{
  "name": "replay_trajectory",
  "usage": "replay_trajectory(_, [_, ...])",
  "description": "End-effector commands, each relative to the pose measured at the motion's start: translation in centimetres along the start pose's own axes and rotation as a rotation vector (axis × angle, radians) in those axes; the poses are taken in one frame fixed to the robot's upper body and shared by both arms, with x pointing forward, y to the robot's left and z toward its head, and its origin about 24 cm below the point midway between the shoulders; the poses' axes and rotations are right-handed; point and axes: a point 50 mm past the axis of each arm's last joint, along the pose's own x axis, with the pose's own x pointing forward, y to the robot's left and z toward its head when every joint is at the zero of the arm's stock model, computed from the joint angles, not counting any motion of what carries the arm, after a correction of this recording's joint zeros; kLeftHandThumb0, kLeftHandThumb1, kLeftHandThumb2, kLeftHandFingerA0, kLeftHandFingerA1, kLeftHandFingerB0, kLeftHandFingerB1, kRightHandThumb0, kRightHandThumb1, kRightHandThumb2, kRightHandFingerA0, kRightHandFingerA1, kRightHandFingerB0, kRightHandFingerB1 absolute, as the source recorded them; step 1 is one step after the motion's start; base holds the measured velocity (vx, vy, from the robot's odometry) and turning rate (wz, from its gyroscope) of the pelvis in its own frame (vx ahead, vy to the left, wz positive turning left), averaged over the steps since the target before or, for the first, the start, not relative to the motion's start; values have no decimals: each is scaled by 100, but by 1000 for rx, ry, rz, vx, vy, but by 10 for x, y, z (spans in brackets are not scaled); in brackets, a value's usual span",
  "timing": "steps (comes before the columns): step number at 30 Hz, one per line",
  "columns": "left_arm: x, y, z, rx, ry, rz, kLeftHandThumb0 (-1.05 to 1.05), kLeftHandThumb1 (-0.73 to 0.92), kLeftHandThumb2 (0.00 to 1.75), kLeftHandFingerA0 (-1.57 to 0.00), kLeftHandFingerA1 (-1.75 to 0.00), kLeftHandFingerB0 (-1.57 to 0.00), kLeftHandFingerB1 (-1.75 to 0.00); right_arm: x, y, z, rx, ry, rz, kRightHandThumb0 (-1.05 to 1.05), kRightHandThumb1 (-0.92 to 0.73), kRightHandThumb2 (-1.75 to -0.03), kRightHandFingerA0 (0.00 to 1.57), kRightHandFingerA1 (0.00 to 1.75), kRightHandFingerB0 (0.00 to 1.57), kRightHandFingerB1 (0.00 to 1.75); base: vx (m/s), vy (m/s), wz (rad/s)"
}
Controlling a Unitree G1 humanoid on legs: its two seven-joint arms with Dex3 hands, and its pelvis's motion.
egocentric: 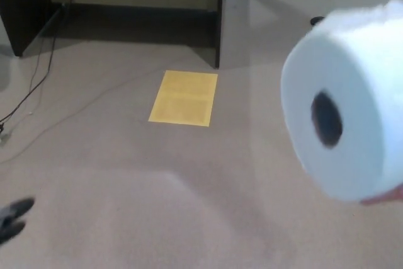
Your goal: A person is holding a toilet paper roll and the robot extends its left hand to grab the roll by inserting its thumb into the gap in the middle and brings its hand down by its side. Then it extends its arm again to hand the toilet paper roll back to the person.
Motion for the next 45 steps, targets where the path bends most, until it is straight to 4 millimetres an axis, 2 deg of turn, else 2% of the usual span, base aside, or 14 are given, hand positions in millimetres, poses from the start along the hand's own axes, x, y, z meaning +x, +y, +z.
replay_trajectory(1, [30,6,87,16,-252,-74,-33,42,59,-29,-41,-24,-34,-2,3,-5,-31,11,27,-38,-66,-60,74,56,59,43,0,0,0])
replay_trajectory(2, [31,4,94,-4,-282,-86,-29,43,58,-28,-40,-24,-34,-1,4,-4,-34,9,27,-37,-66,-60,74,57,59,43,0,0,0])
replay_trajectory(4, [37,-6,121,-8,-370,-118,-33,41,59,-28,-39,-24,-34,0,3,-2,-30,14,24,-38,-66,-60,73,55,58,43,0,0,0])
replay_trajectory(7, [39,-15,140,-25,-438,-152,-34,41,58,-28,-39,-23,-34,0,2,-2,-31,13,25,-39,-66,-61,72,55,59,43,0,0,0])
replay_trajectory(8, [39,-19,146,-20,-459,-163,-16,32,86,-14,-53,-12,-51,0,2,-3,-31,14,27,-39,-66,-60,72,54,58,43,0,0,0])
replay_trajectory(17, [40,-57,199,-53,-637,-290,-19,30,84,-8,-52,-7,-50,-1,5,-5,-58,19,32,-38,-65,-60,74,53,58,43,0,0,0])
replay_trajectory(21, [44,-65,212,-33,-694,-294,-17,28,83,-10,-53,-8,-51,-1,4,-5,-62,18,30,-39,-66,-61,75,54,59,42,0,0,0])
replay_trajectory(22, [45,-67,214,-37,-697,-296,-36,36,57,-26,-41,-19,-33,-1,3,-4,-60,18,31,-39,-66,-61,74,55,58,42,0,0,0])
replay_trajectory(23, [46,-69,218,-42,-703,-298,-18,24,81,-13,-53,-11,-51,-1,4,-5,-59,20,34,-39,-66,-61,75,56,59,42,0,0,0])
replay_trajectory(31, [54,-90,236,-57,-720,-328,-19,23,80,-11,-52,-8,-50,-3,13,-11,-32,35,47,-38,-65,-60,76,57,58,43,0,0,0])
replay_trajectory(35, [65,-90,244,-8,-740,-291,-20,25,81,-10,-53,-8,-50,-1,11,-5,-44,24,40,-39,-65,-60,77,62,59,43,0,0,0])
replay_trajectory(43, [75,-81,249,116,-742,-222,-20,25,82,-14,-54,-11,-51,-2,13,-7,-86,24,47,-35,-65,-60,75,58,58,43,0,0,0])
replay_trajectory(44, [74,-81,247,126,-739,-220,-42,36,60,-26,-44,-20,-35,-3,16,-10,-87,27,52,-37,-65,-60,75,61,58,43,0,0,0])
replay_trajectory(45, [75,-79,247,126,-739,-212,-41,36,59,-28,-43,-21,-35,-3,16,-11,-77,30,53,-37,-65,-60,75,59,58,43,0,0,0])
